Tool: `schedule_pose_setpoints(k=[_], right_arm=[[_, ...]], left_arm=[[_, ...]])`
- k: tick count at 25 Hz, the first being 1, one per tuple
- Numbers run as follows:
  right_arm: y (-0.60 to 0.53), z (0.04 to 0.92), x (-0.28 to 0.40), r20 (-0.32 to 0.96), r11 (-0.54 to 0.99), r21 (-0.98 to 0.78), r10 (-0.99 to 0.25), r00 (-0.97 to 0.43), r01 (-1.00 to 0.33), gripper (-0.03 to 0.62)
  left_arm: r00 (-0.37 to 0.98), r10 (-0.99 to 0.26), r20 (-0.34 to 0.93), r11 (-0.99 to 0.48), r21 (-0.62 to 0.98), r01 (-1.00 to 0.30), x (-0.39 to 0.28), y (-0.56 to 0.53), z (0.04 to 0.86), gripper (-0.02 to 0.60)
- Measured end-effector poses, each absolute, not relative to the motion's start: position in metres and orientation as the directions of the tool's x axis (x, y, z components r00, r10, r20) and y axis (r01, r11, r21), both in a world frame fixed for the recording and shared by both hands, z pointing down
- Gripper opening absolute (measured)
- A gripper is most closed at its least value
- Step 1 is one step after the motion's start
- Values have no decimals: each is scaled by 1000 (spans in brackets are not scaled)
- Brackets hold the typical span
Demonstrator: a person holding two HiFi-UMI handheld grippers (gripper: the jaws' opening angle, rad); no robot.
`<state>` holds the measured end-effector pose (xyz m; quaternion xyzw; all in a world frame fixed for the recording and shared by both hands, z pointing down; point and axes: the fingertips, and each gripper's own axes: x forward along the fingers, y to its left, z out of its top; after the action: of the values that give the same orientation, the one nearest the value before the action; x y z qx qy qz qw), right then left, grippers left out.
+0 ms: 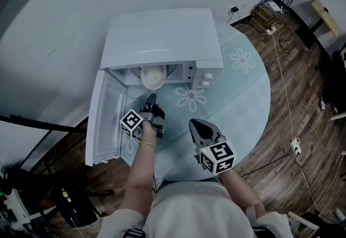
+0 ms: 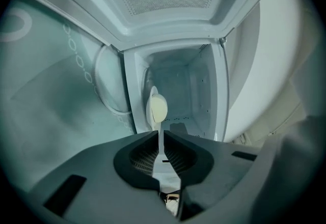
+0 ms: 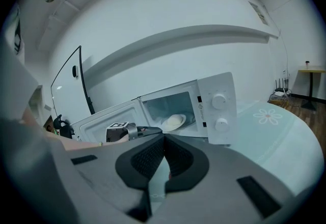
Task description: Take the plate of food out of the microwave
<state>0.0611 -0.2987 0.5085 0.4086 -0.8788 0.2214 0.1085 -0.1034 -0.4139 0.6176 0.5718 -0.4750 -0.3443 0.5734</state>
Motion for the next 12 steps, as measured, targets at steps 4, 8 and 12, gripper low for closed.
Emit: schedule_pose_setpoints(k=[4, 8, 12], right_arm=[[-302, 517, 63, 388, 559, -311, -663, -640, -768, 6], [-305, 523, 67, 401, 548, -316, -663, -632, -775, 6], [-307, 530, 73, 416, 533, -319, -664, -621, -784, 6]], left_arm=[[306, -943, 130, 107, 990, -91, -107, -429, 627, 93], [284, -952, 115, 109, 993, -39, -111, -444, 635, 158], [262, -960, 94, 101, 995, 11, -114, -461, 639, 178]])
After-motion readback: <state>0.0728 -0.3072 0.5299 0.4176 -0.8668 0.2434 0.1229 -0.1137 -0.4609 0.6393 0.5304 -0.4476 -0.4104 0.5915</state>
